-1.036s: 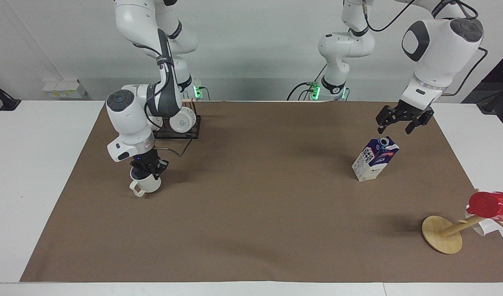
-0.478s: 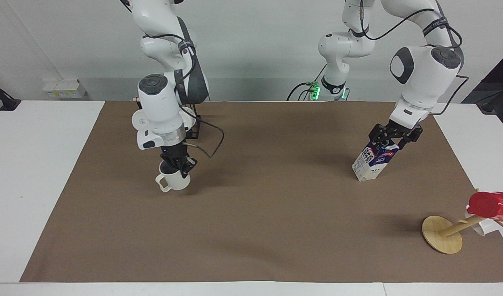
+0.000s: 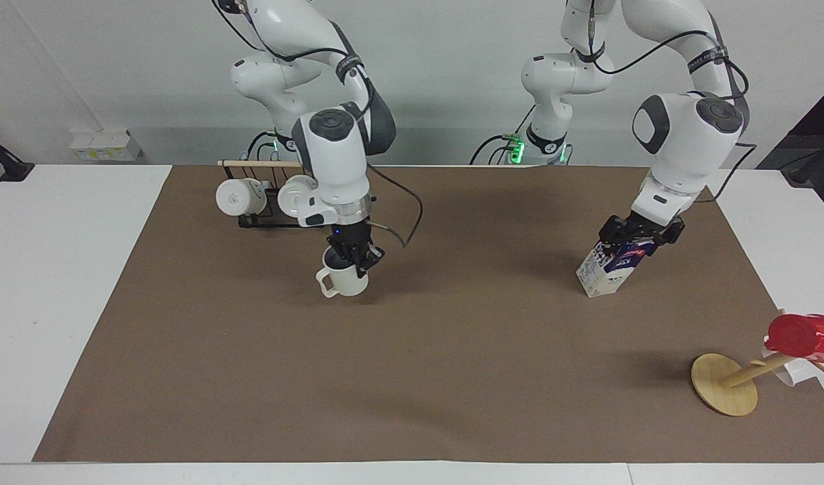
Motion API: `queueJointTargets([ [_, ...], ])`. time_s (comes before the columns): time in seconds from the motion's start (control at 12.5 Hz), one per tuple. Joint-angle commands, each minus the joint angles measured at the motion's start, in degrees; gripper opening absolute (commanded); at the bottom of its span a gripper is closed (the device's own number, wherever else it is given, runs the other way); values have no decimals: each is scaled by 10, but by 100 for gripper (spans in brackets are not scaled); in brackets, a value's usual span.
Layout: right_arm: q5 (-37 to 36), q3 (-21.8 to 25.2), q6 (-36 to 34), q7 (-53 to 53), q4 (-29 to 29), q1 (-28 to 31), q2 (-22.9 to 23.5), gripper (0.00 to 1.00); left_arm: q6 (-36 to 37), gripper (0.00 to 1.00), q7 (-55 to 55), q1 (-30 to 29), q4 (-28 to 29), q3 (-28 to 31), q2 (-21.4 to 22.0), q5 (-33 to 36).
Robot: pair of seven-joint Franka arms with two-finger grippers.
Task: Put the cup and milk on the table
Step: 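Carry the mug with the right gripper toward the table center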
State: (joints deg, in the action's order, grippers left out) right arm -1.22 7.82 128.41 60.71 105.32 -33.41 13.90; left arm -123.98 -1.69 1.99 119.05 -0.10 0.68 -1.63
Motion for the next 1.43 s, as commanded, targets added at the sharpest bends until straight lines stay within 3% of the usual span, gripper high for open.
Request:
queueJointTargets([
  [0.0, -18, 3, -14, 58, -25, -33, 30, 0, -7, 100, -2, 7, 13, 6, 10, 11],
  [0.16, -44, 1, -18, 118, -62, -57, 60, 0, 7, 100, -2, 3, 12, 6, 16, 11],
  [0.4, -45, 1, -10, 153, -71, -89, 80, 0, 20, 100, -2, 1, 7, 7, 22, 11],
  [0.64, -46, 1, -4, 159, -70, -98, 88, 0, 27, 69, 3, 0, 7, 7, 27, 10],
  [0.8, -46, 1, 1, 159, -67, -98, 88, 0, 29, 39, 6, 0, 7, 7, 27, 10],
  [1.36, -40, 0, 23, 168, -53, -119, 97, 0, 41, 32, 8, 0, -4, 7, 27, 10],
])
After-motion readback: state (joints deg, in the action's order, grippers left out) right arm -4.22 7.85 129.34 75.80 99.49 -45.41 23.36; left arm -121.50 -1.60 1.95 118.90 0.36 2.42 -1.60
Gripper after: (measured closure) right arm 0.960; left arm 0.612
